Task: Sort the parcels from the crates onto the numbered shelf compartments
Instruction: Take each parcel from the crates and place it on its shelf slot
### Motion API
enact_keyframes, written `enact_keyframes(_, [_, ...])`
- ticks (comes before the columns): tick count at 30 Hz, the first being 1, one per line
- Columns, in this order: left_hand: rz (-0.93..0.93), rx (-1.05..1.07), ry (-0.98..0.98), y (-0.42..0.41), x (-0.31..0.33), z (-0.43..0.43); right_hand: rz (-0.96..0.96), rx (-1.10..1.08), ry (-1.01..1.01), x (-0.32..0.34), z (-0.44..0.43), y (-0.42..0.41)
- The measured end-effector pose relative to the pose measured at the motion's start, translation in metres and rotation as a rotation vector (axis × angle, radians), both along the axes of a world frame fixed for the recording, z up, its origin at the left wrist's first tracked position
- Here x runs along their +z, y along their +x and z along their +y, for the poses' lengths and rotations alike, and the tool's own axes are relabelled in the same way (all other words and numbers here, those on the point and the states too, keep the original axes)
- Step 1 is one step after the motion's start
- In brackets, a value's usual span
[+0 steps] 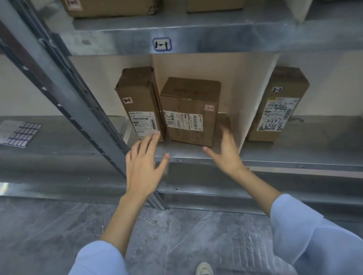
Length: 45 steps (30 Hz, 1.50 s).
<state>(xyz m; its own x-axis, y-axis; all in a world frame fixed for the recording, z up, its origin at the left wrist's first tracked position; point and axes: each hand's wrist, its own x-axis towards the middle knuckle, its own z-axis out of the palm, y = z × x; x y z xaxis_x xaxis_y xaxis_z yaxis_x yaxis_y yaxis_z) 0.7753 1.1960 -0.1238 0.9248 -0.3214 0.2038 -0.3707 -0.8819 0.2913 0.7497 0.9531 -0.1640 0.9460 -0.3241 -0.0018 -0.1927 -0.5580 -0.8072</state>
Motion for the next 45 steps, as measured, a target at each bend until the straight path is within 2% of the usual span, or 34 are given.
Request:
enact_keyframes(4, [-0.016,-0.016,0.010,-0.032,0.012,-0.018,0.016,0.159,-0.174,0.013,-0.005,-0.041])
enact_keyframes(7, [-0.031,-0.034,0.005,-0.064,0.022,-0.041,0.018,0.196,-0.353,0.026,-0.019,-0.078])
enact_keyframes(11, [-0.044,-0.095,0.036,-0.111,0.036,-0.089,0.041,0.155,-0.556,0.041,-0.060,-0.132])
enact_keyframes(18, [-0.063,-0.243,0.035,-0.205,0.049,-0.214,0.152,-0.002,-0.716,0.069,-0.178,-0.259])
enact_keyframes(34, [-0.222,-0.807,0.038,-0.395,0.110,-0.537,0.414,-0.578,-0.771,0.128,-0.433,-0.560])
enact_keyframes(45, [-0.197,-1.183,-0.077,-0.510,0.115,-0.760,0.473,-0.960,-0.693,0.138,-0.570,-0.713])
